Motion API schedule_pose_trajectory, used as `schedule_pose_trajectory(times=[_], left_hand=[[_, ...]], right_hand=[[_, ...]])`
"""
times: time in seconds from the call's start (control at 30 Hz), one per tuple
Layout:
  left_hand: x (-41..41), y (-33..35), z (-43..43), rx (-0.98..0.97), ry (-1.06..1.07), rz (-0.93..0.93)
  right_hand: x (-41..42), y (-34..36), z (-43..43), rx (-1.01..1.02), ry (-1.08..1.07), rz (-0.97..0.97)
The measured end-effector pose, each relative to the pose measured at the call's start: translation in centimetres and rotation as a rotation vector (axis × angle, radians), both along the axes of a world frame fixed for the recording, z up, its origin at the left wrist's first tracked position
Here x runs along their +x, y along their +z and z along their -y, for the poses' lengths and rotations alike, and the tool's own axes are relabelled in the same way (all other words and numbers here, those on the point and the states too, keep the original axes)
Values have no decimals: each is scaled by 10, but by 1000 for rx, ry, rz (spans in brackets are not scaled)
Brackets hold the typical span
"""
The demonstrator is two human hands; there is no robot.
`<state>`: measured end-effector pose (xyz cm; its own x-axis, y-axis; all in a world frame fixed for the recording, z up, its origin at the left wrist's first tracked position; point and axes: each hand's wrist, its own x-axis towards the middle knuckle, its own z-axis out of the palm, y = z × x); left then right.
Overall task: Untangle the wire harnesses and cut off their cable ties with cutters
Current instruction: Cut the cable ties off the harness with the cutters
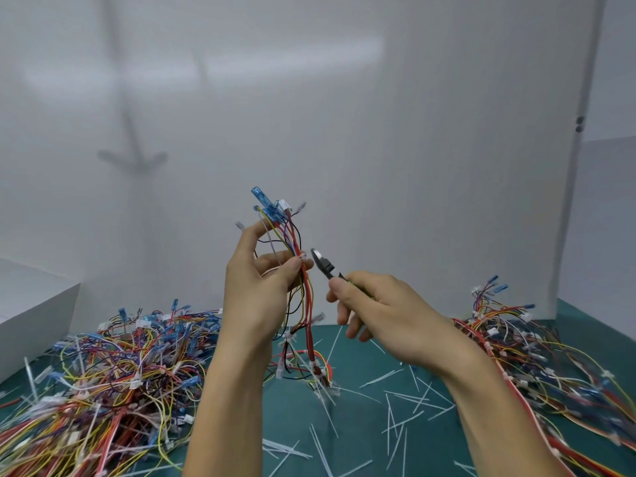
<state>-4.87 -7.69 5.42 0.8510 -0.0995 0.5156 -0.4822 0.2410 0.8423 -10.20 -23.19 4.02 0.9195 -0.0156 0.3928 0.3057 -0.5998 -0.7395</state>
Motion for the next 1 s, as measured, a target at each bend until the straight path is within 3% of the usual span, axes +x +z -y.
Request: schedule_pose_trajectory(times=[1.0], left_hand=[[0, -2, 0, 119, -36, 80]], right_hand=[[-10, 5, 4, -55, -43, -62]])
